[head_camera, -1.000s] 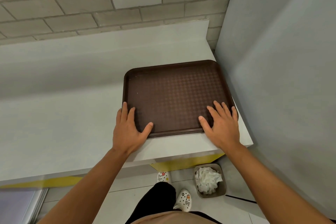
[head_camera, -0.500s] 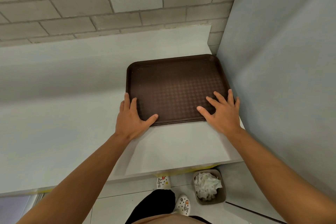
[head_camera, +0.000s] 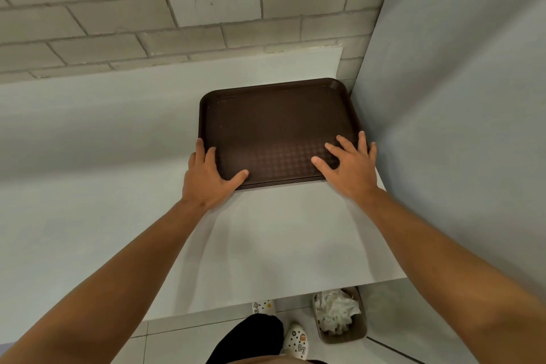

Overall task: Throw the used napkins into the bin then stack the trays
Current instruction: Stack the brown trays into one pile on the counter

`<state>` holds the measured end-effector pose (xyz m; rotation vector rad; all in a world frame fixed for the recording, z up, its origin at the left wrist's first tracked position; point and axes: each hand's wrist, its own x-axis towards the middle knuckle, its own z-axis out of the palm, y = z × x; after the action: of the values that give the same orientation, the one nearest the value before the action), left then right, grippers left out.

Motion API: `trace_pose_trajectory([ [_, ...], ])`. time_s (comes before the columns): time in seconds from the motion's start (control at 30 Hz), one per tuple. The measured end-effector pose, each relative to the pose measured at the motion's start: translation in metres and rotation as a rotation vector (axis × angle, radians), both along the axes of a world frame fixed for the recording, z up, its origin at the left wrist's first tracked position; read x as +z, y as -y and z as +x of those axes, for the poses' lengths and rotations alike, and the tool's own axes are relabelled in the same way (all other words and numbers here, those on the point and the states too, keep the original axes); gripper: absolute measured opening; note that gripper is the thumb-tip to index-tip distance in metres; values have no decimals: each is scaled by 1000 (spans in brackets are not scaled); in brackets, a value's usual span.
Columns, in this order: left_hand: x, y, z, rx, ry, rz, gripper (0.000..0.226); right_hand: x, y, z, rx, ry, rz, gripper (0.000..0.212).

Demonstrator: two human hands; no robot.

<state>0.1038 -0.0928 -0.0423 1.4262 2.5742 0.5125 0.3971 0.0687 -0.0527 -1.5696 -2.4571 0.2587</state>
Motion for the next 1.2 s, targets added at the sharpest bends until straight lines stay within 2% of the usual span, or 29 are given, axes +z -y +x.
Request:
trace_pose_trajectory([
  [0.4,-2,-30,-19,3,52,-12,96,4,-34,-19,8,0,-3,67],
  [0.47,-1,-31,-20,2,108,32,94,4,-37,-17,22,-21,-21,65],
  [0.53,0,-28,-22,28,239,105,93,4,-38,-12,-19,-122,-36,64],
  [0.63,-4,-13,-30,29,410,185,102,10,-29,0,-203,-423,-205,82],
  [0.67,-7,-7,-32,-3,442,204,106,10,-24,3,-221,-470,-274,90],
  [0.77,-11,4,-29,-72,502,249,113,4,-11,10,-162,-452,-313,109],
  [0.83,-6,2,-25,-77,522,302,107,2,-11,10,-170,-454,-305,115],
  [1.2,-5,-4,-23,-19,519,348,86,1,-13,2,-223,-543,-262,119],
])
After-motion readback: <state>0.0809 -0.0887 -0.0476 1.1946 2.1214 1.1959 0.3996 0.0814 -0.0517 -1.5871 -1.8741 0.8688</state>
